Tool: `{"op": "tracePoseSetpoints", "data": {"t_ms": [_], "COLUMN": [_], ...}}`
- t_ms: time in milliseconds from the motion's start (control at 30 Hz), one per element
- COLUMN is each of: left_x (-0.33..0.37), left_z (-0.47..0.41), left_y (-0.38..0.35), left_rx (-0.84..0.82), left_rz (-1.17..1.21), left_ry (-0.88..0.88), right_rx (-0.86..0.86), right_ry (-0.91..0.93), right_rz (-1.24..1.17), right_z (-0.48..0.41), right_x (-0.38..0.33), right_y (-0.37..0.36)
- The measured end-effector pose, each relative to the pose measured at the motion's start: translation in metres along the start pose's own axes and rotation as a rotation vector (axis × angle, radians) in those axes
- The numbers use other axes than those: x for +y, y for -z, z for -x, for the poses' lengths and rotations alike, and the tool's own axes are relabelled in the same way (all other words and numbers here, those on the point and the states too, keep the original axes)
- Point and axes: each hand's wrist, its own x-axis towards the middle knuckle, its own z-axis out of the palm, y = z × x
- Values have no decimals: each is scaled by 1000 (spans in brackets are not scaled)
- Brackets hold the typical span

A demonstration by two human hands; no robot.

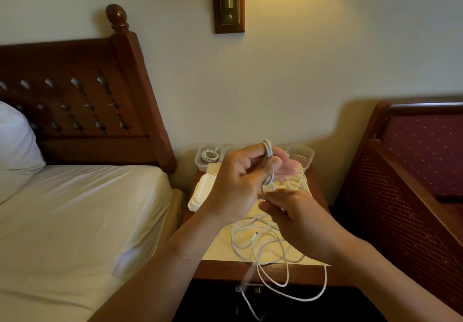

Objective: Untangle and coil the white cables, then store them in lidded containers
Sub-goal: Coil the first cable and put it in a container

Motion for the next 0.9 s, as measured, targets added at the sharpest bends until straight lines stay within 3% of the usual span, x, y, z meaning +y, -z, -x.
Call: {"op": "tracePoseSetpoints", "data": {"t_ms": [67, 133, 300, 433, 533, 600, 733, 900], "left_x": [-3, -2, 5, -6, -8, -6, -7, -14], "left_z": [-1, -2, -8, -11, -10, -6, 3, 11], "left_y": [-2, -4, -3, 3, 12, 17, 16, 13], "left_rx": [-25, -29, 10, 8, -147, -246, -370, -471], "left_rz": [-161, -183, 196, -256, -612, -674, -341, -51], "left_ry": [-2, 17, 115, 80, 41, 80, 341, 448], "right_rx": [-59, -105, -91, 1, 74, 72, 47, 136], "right_ry": [48, 50, 16, 69, 56, 45, 123, 342], "right_rz": [207, 266, 254, 181, -3, -84, -140, -33], "right_z": [0, -3, -10, -6, -2, 3, 6, 0], "right_x": [-2, -3, -5, -12, -13, -13, -12, -6], "right_y": [3, 5, 10, 8, 17, 26, 48, 59]}}
